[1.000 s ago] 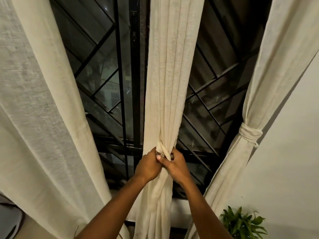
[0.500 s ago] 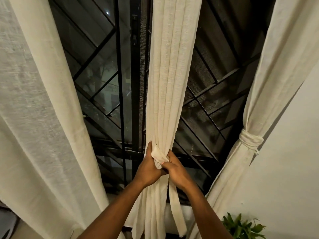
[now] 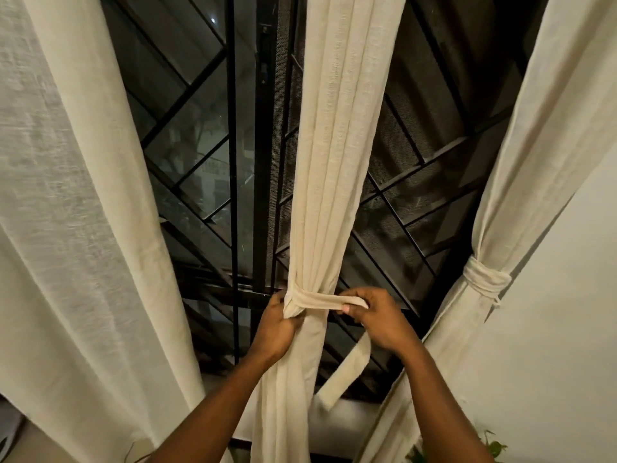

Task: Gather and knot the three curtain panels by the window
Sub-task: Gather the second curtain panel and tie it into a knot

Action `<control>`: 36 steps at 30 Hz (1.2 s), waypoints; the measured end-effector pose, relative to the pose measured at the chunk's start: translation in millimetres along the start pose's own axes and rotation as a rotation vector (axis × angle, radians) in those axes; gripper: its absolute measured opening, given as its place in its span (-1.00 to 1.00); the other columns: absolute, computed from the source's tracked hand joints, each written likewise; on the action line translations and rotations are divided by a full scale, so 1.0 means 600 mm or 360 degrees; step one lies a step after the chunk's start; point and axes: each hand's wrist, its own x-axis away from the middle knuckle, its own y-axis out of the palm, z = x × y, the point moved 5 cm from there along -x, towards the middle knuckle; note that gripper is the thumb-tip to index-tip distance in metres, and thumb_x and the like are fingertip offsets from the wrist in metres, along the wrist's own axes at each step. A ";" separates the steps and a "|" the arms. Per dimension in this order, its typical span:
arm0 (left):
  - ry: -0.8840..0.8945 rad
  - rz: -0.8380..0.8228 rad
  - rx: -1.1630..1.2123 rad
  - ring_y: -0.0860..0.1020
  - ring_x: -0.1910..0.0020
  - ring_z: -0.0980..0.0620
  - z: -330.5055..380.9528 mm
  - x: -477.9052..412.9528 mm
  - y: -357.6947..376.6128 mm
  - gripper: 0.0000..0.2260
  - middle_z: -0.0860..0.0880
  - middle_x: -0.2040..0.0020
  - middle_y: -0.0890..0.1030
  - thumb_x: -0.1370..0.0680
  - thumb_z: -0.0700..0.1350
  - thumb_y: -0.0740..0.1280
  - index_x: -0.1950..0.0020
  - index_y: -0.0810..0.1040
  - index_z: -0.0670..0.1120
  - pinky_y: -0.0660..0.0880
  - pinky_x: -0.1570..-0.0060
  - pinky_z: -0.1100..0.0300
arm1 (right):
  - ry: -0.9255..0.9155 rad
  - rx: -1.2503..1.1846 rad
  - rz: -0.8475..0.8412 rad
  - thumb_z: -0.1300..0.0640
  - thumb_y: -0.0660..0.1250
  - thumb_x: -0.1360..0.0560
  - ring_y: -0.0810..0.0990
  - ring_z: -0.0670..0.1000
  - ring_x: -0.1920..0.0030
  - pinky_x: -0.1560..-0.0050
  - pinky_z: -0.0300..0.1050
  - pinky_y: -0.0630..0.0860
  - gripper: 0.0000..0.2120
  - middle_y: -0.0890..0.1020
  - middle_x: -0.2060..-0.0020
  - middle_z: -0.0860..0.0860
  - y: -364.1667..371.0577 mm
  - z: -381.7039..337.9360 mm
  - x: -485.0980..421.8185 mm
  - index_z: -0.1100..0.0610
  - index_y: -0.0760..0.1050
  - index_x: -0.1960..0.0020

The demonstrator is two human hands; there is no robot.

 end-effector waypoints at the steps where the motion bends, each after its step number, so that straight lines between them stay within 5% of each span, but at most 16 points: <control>1: -0.0025 -0.0064 0.0081 0.53 -0.08 0.13 0.000 0.004 0.004 -0.69 0.11 -0.09 0.56 -0.46 -0.06 0.37 -0.19 0.49 0.08 0.42 0.01 0.33 | 0.0024 0.0003 -0.0025 0.33 0.34 -0.50 0.62 -0.20 0.22 0.19 -0.33 0.50 -0.83 0.69 0.23 -0.06 -0.009 0.004 -0.005 0.14 0.63 0.00; 4: -0.0107 -0.0145 0.0261 0.56 -0.07 0.11 -0.002 0.022 0.013 -0.78 0.12 -0.05 0.60 -0.44 -0.02 0.37 -0.06 0.51 0.17 0.42 0.08 0.33 | 0.0132 -0.0157 0.0005 0.40 0.30 -0.51 0.60 -0.13 0.25 0.24 -0.22 0.50 -0.75 0.69 0.18 0.00 -0.029 0.025 -0.019 0.15 0.57 -0.11; 8: -0.0139 -0.0288 0.0263 0.48 -0.14 0.23 -0.014 0.033 0.029 -0.40 0.22 -0.19 0.48 -0.34 0.23 0.39 -0.32 0.28 0.21 0.38 -0.10 0.25 | 0.0245 -0.0276 0.0033 0.45 0.26 -0.50 0.56 -0.08 0.24 0.23 -0.21 0.49 -0.73 0.66 0.22 0.00 -0.036 0.045 -0.026 0.16 0.55 -0.07; 14: -0.0226 -0.0590 0.0097 0.55 -0.11 0.18 -0.003 0.043 0.053 -0.63 0.21 -0.09 0.60 -0.41 0.15 0.45 -0.17 0.47 0.22 0.44 -0.07 0.27 | 0.0259 0.0237 -0.0087 0.39 0.27 -0.45 0.48 -0.05 0.30 0.18 -0.12 0.43 -0.82 0.58 0.35 0.06 -0.030 0.026 -0.050 0.24 0.55 0.27; 18: -0.0191 -0.0659 0.0101 0.51 -0.14 0.24 0.003 0.051 0.073 -0.69 0.22 -0.12 0.56 -0.47 0.03 0.43 -0.13 0.42 0.27 0.38 -0.15 0.28 | -0.0013 0.0408 -0.0077 0.20 0.30 -0.50 0.57 0.05 -0.10 -0.12 0.04 0.54 -0.75 0.62 -0.11 0.10 0.003 -0.016 -0.065 0.25 0.56 -0.15; 20: -0.0166 -0.0669 0.0078 0.48 -0.19 0.23 0.008 0.055 0.076 -0.62 0.24 -0.17 0.53 -0.44 0.11 0.45 -0.18 0.39 0.29 0.36 -0.24 0.23 | -0.0109 0.0283 -0.0021 0.22 0.34 -0.53 0.49 0.02 -0.19 -0.16 -0.07 0.46 -0.67 0.54 -0.19 0.08 0.013 -0.040 -0.060 0.23 0.47 -0.28; 24: -0.0148 -0.0629 0.0042 0.44 -0.28 0.20 0.002 0.056 0.064 -0.46 0.21 -0.29 0.50 -0.29 0.32 0.45 -0.23 0.37 0.36 0.32 -0.37 0.10 | -0.0099 -0.0039 0.0028 0.25 0.34 -0.53 0.61 -0.19 0.03 0.07 -0.23 0.49 -0.82 0.64 0.01 -0.09 0.019 -0.052 -0.044 0.10 0.56 -0.11; 29: -0.0137 -0.0534 0.0109 0.48 -0.27 0.17 0.002 0.050 0.057 -0.44 0.18 -0.28 0.52 -0.30 0.23 0.48 -0.27 0.42 0.27 0.36 -0.34 0.14 | 0.0183 -0.1090 -0.0042 0.35 0.09 -0.54 0.67 0.06 0.02 0.06 -0.11 0.61 -0.68 0.71 0.06 0.07 0.049 -0.032 -0.010 0.25 0.59 -0.10; 32: -0.0132 -0.0572 0.0164 0.50 -0.25 0.19 0.006 0.056 0.062 -0.54 0.20 -0.23 0.54 -0.34 0.10 0.47 -0.20 0.43 0.28 0.39 -0.26 0.26 | 0.0223 -0.1572 -0.0074 0.27 0.25 -0.30 0.65 0.15 0.05 0.05 -0.08 0.62 -0.74 0.69 0.12 0.17 0.061 -0.021 0.009 0.29 0.66 0.12; 34: -0.0105 -0.0578 0.0210 0.49 -0.25 0.19 0.005 0.056 0.066 -0.53 0.22 -0.23 0.53 -0.34 0.08 0.46 -0.21 0.42 0.28 0.40 -0.27 0.23 | 0.0173 -0.1545 -0.0245 0.21 0.36 -0.12 0.60 0.21 -0.11 -0.16 0.02 0.55 -0.45 0.64 -0.07 0.24 0.070 -0.021 0.015 0.32 0.59 -0.11; 36: -0.0079 -0.0602 0.0222 0.46 -0.27 0.19 0.006 0.057 0.071 -0.58 0.25 -0.23 0.48 -0.46 -0.06 0.42 -0.21 0.36 0.27 0.41 -0.20 0.34 | 0.0119 -0.1195 -0.0400 0.19 0.44 -0.16 0.57 0.20 -0.20 -0.24 0.06 0.49 -0.30 0.60 -0.17 0.23 0.076 -0.026 0.021 0.28 0.46 -0.29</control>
